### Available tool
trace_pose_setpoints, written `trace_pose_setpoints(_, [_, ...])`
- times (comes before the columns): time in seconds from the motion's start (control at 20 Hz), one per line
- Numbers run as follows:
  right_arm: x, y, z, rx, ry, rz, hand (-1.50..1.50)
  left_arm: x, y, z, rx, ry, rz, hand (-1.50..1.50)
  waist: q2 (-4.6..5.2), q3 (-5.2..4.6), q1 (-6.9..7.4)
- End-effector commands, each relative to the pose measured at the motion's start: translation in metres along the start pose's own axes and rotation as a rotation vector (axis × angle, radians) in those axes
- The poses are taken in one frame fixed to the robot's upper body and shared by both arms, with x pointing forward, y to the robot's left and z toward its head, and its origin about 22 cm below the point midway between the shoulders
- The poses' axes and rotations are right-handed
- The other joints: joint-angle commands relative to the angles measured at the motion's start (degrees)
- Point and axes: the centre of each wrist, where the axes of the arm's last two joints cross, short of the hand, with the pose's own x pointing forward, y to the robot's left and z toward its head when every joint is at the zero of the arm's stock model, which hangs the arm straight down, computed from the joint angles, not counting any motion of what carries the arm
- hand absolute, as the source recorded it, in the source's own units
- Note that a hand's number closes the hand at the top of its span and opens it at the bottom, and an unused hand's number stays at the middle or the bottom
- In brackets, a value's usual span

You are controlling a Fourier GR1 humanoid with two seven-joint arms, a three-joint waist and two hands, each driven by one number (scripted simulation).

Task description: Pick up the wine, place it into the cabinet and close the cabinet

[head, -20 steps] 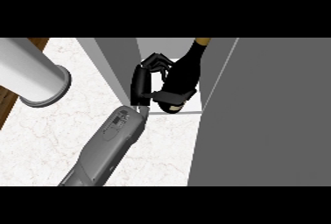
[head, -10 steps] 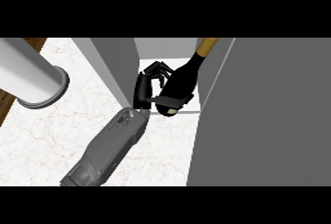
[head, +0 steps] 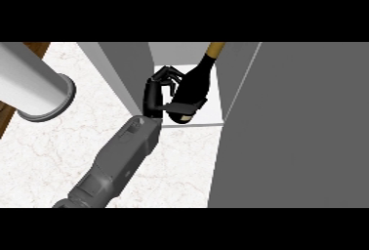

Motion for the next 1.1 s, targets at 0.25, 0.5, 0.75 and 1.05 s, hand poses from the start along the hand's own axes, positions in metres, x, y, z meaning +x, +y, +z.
trace_pose_setpoints(0.25, [0.004,0.002,0.015,0.058,0.003,-0.036,-1.50,0.001,0.018,-0.028,0.066,0.046,0.073,1.50,0.17,0.00,-0.39])
trace_pose_setpoints(0.5, [0.004,-0.006,0.015,0.027,-0.021,-0.027,-1.50,0.007,0.012,-0.036,0.058,0.064,0.065,1.50,0.05,0.03,0.01])
trace_pose_setpoints(0.75, [0.007,0.006,0.010,0.044,-0.010,-0.050,-1.50,0.004,0.009,-0.035,0.096,0.035,-0.037,1.50,0.34,-0.02,-1.02])
trace_pose_setpoints(1.05, [-0.004,0.004,0.008,0.068,-0.019,-0.041,-1.50,0.009,0.024,-0.048,0.130,0.061,-0.169,1.50,1.07,0.04,-2.09])
